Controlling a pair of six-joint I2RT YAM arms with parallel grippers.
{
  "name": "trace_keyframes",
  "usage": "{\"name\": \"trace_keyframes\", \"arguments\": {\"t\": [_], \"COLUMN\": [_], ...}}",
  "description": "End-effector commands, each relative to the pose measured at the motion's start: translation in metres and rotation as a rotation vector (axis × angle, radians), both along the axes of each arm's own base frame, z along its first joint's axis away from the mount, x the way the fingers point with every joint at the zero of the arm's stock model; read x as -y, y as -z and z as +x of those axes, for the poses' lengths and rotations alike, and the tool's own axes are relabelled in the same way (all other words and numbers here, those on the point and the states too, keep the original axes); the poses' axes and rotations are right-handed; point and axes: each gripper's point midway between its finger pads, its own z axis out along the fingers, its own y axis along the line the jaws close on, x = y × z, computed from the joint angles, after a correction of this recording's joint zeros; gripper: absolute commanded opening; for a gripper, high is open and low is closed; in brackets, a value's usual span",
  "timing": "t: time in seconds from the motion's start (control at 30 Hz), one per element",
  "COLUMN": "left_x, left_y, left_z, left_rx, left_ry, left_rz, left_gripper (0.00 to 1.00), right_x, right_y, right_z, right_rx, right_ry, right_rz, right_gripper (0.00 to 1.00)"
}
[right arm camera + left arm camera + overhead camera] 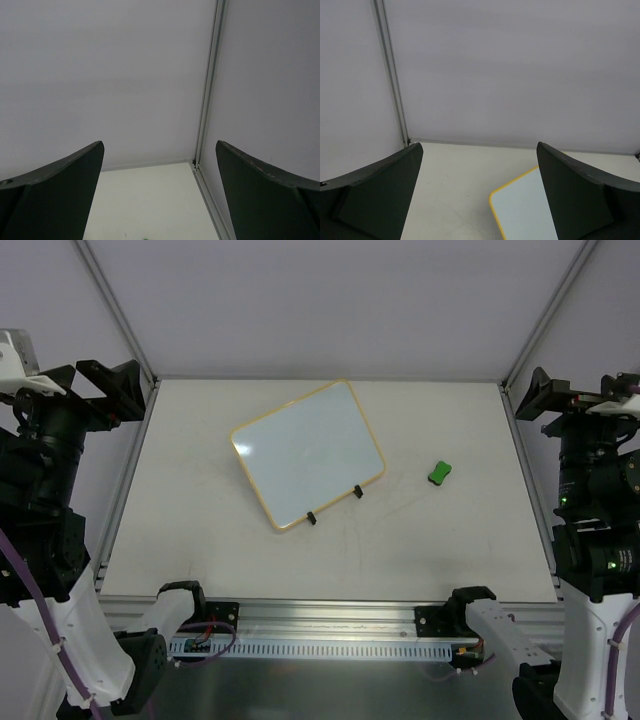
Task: Erase the whiteboard
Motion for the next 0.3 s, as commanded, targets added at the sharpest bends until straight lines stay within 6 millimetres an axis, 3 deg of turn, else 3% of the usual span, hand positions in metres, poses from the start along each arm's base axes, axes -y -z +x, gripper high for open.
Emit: {"name": "trace_keyframes", "arguments": {"t": [0.0,0.27], "left_x": [-0.0021,-0.0049], "left_y": [-0.0023,-0.0023], "left_z": [-0.0036,-0.0029], "left_rx": [0.002,-0.001], "left_ry": [-0.014,-0.029], "left_rz": [0.016,0.026], "left_gripper": [0.99,0.99], "right_x": [-0.0027,-0.0070], "right_y": [-0.0152,-0.0166], "right_z": [-0.0068,-0.0037], "right_rx": [0.039,0.038], "right_ry": [-0.015,-0.034], "right_rz": [-0.024,-0.028], "right_gripper": [0.99,0.99]}}
